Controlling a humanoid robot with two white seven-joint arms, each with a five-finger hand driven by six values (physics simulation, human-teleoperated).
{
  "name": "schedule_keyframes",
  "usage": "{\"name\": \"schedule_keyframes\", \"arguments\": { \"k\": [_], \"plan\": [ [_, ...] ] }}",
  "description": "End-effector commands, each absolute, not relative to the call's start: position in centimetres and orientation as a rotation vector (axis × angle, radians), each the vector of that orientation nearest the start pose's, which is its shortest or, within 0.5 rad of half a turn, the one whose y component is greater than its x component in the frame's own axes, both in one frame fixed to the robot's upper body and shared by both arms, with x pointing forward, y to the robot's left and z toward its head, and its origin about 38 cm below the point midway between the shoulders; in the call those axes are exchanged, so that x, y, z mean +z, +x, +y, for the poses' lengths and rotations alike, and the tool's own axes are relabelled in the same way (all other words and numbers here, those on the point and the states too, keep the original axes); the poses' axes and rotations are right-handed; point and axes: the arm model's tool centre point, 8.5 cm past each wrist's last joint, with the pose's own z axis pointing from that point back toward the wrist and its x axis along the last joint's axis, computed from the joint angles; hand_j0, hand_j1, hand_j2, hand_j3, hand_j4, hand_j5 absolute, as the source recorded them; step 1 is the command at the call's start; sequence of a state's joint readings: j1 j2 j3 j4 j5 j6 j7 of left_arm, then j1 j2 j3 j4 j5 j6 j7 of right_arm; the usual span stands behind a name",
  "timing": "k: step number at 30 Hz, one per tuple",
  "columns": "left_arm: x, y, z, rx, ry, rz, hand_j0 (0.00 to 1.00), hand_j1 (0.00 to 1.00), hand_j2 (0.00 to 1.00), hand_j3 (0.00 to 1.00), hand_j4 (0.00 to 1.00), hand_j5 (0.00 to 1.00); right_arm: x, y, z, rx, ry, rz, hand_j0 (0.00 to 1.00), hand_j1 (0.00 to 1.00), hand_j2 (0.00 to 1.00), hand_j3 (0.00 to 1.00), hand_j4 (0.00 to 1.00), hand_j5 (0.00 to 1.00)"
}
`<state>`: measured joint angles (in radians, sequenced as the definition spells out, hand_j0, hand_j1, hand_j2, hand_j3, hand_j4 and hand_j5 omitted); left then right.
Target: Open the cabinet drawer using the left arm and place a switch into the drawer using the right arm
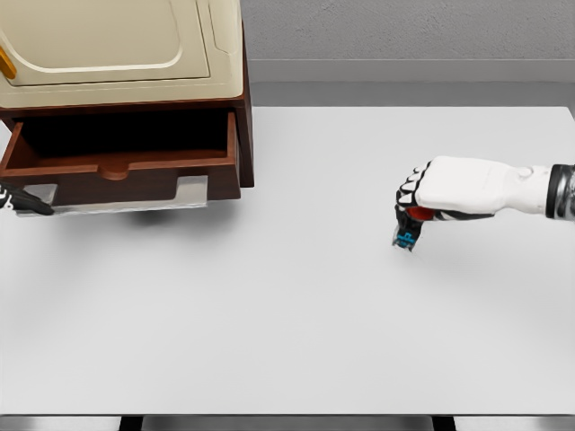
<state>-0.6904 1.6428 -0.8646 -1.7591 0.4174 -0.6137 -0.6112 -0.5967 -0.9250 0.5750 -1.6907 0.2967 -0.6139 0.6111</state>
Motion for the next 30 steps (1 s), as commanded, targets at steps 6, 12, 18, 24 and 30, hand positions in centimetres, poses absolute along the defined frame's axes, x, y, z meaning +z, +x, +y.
{"name": "schedule_keyframes", "arguments": {
  "k": [6, 12, 18, 24, 30],
  "plan": [
    [33.3, 30.2, 43.7, -1.853, 0.121, -1.186, 1.00, 1.00, 1.00, 1.00, 1.00, 1.00, 25.1, 40.2, -25.5, -2.905, 0.370, 1.993, 0.41, 0.41, 0.41, 0.41, 0.41, 0.41],
    [33.2, 30.2, 44.1, -1.842, 0.124, -1.181, 1.00, 1.00, 1.00, 1.00, 1.00, 1.00, 26.7, 41.8, -21.7, -2.822, 0.326, 1.982, 0.41, 0.41, 0.41, 0.41, 0.41, 0.41],
    [33.3, 30.3, 44.3, -1.834, 0.128, -1.181, 1.00, 1.00, 1.00, 1.00, 1.00, 1.00, 26.9, 42.9, -18.8, -2.791, 0.274, 1.975, 0.40, 0.40, 0.40, 0.40, 0.40, 0.40],
    [33.3, 30.3, 44.3, -1.834, 0.128, -1.181, 1.00, 1.00, 1.00, 1.00, 1.00, 1.00, 28.5, 43.5, -17.3, -2.744, 0.288, 1.965, 0.41, 0.41, 0.41, 0.41, 0.41, 0.41],
    [33.3, 30.3, 44.2, -1.836, 0.128, -1.183, 1.00, 1.00, 1.00, 1.00, 1.00, 1.00, 30.3, 43.7, -15.4, -2.683, 0.293, 1.951, 0.41, 0.41, 0.41, 0.41, 0.41, 0.41]
  ]
}}
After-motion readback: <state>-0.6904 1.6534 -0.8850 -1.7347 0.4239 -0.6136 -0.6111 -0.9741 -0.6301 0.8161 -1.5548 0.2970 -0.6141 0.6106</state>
